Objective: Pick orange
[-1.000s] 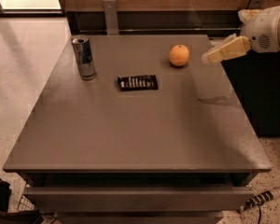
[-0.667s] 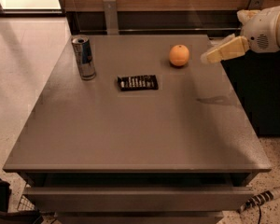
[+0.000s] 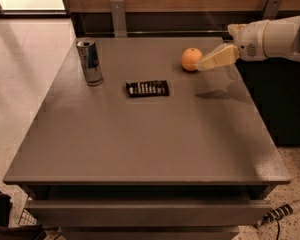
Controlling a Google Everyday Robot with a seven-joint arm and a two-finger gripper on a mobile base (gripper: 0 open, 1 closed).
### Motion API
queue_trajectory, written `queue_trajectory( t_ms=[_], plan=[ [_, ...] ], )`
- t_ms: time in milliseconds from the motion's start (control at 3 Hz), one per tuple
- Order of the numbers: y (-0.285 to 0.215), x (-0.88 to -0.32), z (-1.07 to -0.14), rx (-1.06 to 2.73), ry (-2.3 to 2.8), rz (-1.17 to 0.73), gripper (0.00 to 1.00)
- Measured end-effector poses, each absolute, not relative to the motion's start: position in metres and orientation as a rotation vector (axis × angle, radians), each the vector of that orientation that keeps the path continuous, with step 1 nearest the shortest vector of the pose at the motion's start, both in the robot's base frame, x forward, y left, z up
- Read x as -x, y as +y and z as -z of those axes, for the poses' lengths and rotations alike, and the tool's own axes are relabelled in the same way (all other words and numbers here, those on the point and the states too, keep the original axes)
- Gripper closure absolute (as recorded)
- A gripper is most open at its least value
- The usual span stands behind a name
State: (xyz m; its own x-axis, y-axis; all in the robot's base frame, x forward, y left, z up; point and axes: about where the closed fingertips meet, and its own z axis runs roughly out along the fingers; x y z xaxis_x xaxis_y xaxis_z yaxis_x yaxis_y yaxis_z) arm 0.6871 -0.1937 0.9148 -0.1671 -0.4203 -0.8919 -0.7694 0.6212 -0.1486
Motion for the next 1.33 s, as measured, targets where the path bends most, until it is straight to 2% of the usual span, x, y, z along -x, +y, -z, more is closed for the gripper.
queue_trajectory(
  t_ms=[1000,1333],
  plan=[
    [-0.15,-0.743,-0.854,0.928,1.731,-0.622,0.0],
    [-0.143,-0.751,-0.842,0.9,1.696,-0.666,0.13]
  ],
)
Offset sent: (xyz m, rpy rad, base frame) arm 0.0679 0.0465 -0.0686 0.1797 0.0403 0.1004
